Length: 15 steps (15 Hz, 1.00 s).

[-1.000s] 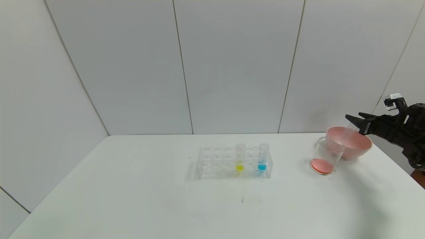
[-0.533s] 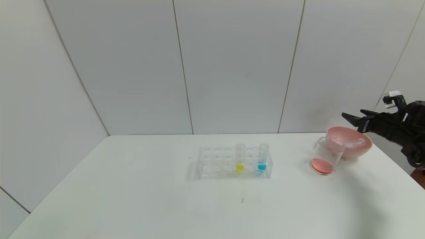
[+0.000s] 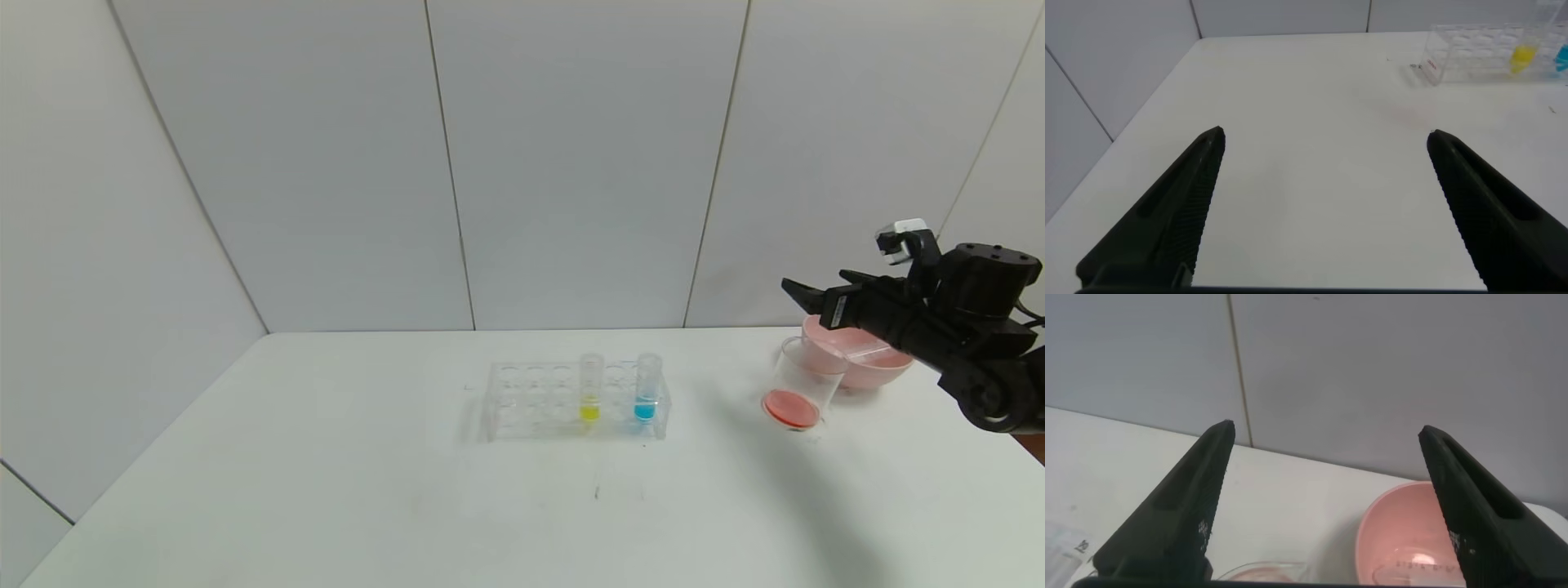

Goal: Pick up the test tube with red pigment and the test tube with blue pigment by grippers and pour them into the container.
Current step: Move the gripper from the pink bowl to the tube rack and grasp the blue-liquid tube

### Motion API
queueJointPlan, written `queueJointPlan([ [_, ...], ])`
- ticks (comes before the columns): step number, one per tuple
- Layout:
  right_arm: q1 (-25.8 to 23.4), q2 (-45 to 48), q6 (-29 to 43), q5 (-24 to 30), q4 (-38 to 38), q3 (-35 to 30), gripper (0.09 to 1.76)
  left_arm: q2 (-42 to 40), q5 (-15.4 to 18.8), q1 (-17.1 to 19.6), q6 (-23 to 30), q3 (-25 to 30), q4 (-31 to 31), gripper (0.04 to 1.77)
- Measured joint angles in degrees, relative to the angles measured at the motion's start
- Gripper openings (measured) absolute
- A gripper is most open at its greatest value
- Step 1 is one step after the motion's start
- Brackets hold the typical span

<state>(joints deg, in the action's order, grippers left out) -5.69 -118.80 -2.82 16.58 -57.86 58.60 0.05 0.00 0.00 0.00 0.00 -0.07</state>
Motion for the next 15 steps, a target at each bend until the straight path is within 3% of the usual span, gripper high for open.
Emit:
queueJointPlan([
  [4, 7.78, 6.42, 2.19, -8.24, -7.97, -14.23, 1.65, 0.00, 0.00, 0.00, 0.00, 0.00, -0.02, 1.76],
  [9, 18.75, 11.56, 2.49, -19.42, -23.54, -33.13, 1.68, 0.00, 0.00, 0.00, 0.00, 0.00, -0.02, 1.76],
  [12, 26.66, 12.41, 2.50, -28.81, -30.38, -40.22, 1.69, 0.00, 0.00, 0.00, 0.00, 0.00, -0.02, 1.76],
  [15, 35.93, 12.62, 2.57, -39.05, -31.87, -43.41, 1.69, 0.00, 0.00, 0.00, 0.00, 0.00, 0.00, 1.76],
])
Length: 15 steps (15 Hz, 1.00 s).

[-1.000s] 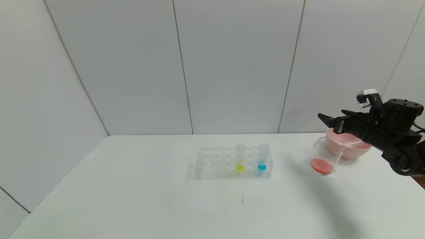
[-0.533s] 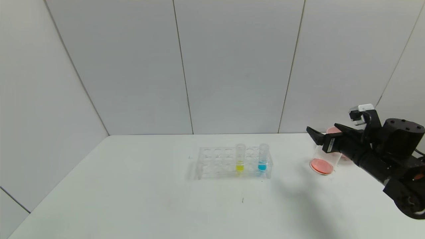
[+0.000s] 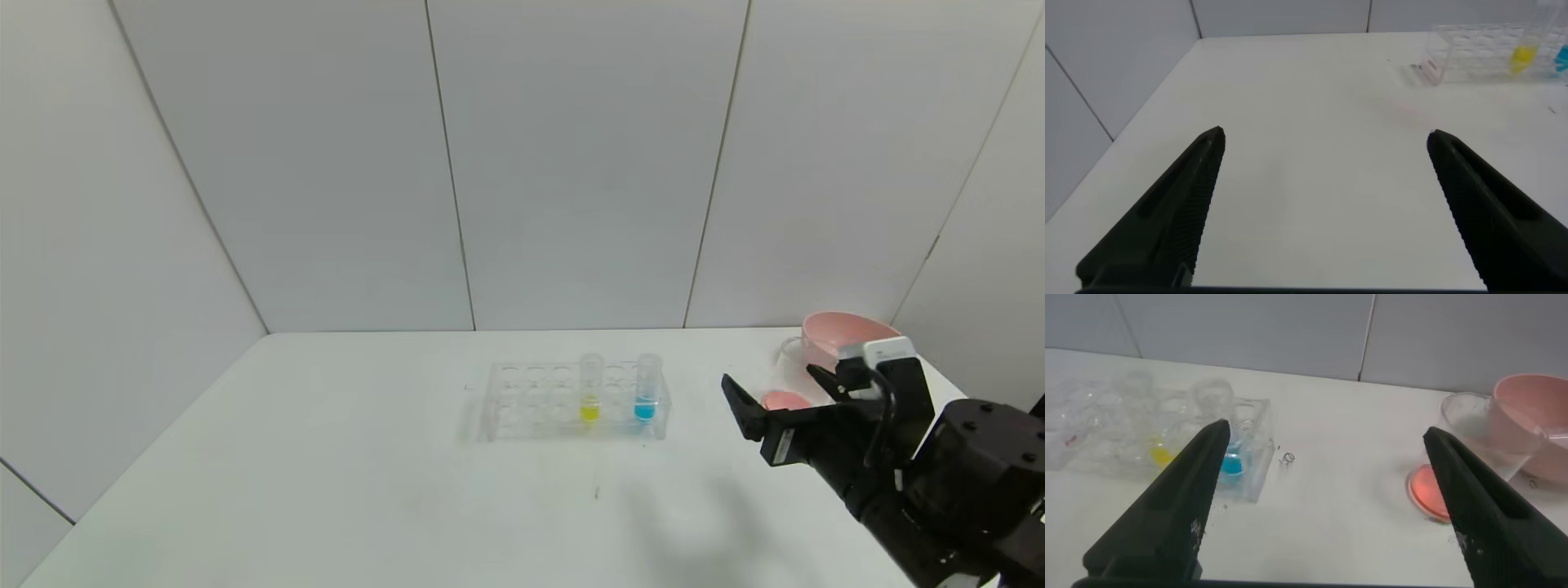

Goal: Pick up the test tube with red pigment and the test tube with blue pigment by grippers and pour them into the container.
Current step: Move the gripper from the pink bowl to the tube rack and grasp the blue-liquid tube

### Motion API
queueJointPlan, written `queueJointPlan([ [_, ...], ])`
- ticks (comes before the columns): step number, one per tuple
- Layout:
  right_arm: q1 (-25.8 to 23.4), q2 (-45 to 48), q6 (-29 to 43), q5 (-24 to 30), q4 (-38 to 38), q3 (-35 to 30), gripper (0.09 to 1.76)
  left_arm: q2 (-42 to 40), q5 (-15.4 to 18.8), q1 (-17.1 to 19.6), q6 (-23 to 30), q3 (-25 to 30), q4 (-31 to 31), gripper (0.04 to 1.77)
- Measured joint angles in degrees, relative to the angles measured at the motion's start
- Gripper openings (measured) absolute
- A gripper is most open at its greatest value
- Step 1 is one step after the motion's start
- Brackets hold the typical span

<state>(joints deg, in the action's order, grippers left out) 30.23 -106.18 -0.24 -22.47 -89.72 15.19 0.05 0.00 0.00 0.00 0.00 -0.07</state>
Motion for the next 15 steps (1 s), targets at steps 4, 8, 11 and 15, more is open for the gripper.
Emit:
queueJointPlan([
  [4, 11.87, -1.48, 0.98, -12.11, -0.27, 0.33, 1.70, 0.00, 0.00, 0.00, -0.02, 0.00, 0.00, 1.76],
  [8, 16.54, -5.23, 1.69, -14.48, -0.24, 2.50, 1.70, 0.00, 0.00, 0.00, 0.00, 0.00, 0.00, 1.76],
  [11, 15.43, -8.27, 1.69, -14.24, -0.22, 5.36, 1.70, 0.00, 0.00, 0.00, 0.00, 0.00, 0.00, 1.76],
  [15, 12.54, -13.19, 1.48, -11.03, -0.22, 11.96, 1.70, 0.00, 0.00, 0.00, 0.00, 0.00, 0.00, 1.76],
])
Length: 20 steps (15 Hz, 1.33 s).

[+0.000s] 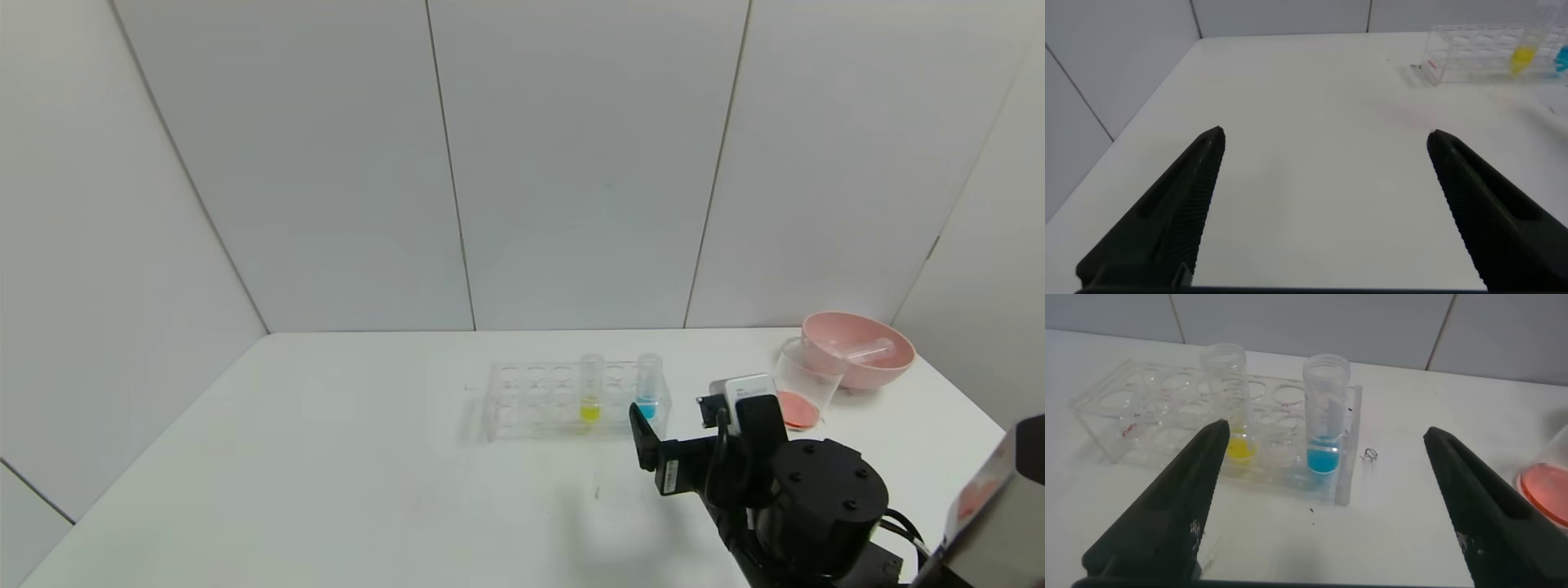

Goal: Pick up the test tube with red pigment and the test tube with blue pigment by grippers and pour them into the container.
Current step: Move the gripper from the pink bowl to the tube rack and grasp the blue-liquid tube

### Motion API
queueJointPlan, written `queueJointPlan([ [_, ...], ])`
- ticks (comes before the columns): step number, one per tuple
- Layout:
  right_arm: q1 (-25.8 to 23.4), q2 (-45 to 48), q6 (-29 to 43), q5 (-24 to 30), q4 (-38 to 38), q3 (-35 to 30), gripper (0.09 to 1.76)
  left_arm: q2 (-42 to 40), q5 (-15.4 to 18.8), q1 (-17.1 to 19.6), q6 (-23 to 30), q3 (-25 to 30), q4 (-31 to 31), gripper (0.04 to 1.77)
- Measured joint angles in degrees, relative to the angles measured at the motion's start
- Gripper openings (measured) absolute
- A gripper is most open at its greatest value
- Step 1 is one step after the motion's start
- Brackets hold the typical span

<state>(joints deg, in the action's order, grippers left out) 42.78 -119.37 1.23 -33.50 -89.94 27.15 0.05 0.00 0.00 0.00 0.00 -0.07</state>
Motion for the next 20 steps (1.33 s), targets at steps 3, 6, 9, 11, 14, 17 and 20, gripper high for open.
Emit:
queueJointPlan([
  [3, -2.51, -4.00, -1.16, 2.39, 0.02, 5.49, 1.70, 0.00, 0.00, 0.00, 0.00, 0.00, -0.02, 1.76],
  [6, -5.40, -7.72, -3.22, 3.28, 0.02, 10.64, 1.70, 0.00, 0.00, 0.00, 0.00, 0.00, 0.00, 1.76],
  [9, -7.14, -9.65, -3.68, 6.27, 0.02, 12.64, 1.70, 0.00, 0.00, 0.00, 0.00, 0.00, -0.02, 1.76],
  [11, -7.56, -10.15, -3.80, 6.55, 0.06, 13.29, 1.70, 0.00, 0.00, 0.00, 0.00, 0.00, -0.02, 1.76],
  [14, -7.86, -10.57, -4.07, 8.02, 0.04, 14.03, 1.71, 0.00, 0.00, 0.00, 0.00, 0.00, 0.00, 1.76],
  [17, -8.00, -10.86, -4.10, 8.40, 0.02, 14.21, 1.37, 0.00, 0.00, 0.00, 0.00, 0.00, -0.02, 1.76],
  [20, -8.00, -11.03, -4.12, 8.51, 0.00, 14.32, 0.96, 0.00, 0.00, 0.00, 0.00, 0.00, 0.00, 1.76],
])
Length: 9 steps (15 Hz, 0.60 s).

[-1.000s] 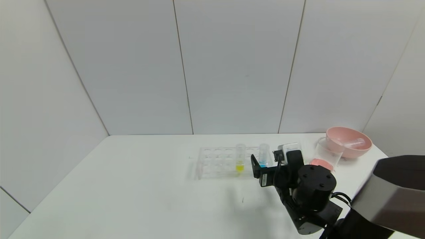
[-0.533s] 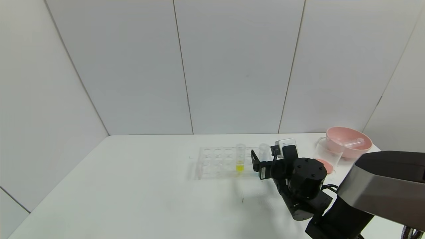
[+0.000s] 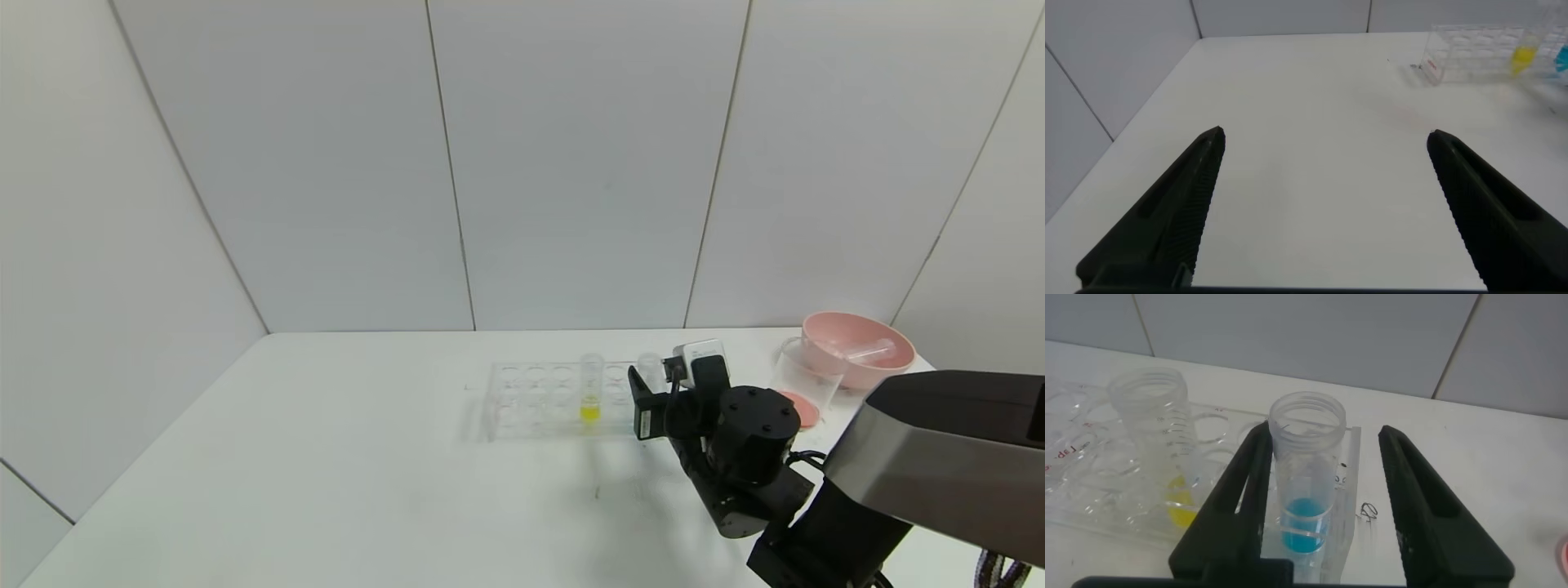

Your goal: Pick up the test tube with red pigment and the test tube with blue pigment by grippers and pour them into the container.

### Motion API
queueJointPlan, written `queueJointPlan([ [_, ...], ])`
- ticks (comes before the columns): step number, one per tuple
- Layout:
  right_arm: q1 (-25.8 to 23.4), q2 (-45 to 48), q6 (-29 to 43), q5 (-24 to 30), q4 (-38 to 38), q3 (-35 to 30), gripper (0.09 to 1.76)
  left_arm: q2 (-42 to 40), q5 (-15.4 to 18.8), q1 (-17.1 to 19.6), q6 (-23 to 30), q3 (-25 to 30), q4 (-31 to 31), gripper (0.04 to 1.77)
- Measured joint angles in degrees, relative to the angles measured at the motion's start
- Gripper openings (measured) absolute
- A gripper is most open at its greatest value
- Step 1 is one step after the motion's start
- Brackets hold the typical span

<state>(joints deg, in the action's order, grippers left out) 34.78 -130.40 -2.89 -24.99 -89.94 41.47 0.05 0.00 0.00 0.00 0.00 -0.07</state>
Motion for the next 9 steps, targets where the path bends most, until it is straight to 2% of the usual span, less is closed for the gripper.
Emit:
queueJointPlan([
  [2, 0.00, -0.05, 0.05, 0.00, 0.00, 0.00, 0.77, 0.00, 0.00, 0.00, 0.00, 0.00, 0.00, 1.76],
  [3, 0.02, -0.05, 0.10, 0.01, 0.00, 0.01, 0.48, 0.00, 0.00, 0.00, 0.00, 0.00, -0.02, 1.76],
  [9, -0.28, 0.37, 0.11, 0.00, 0.06, -0.07, 0.48, 0.00, 0.00, 0.00, 0.00, 0.00, 0.00, 1.76],
])
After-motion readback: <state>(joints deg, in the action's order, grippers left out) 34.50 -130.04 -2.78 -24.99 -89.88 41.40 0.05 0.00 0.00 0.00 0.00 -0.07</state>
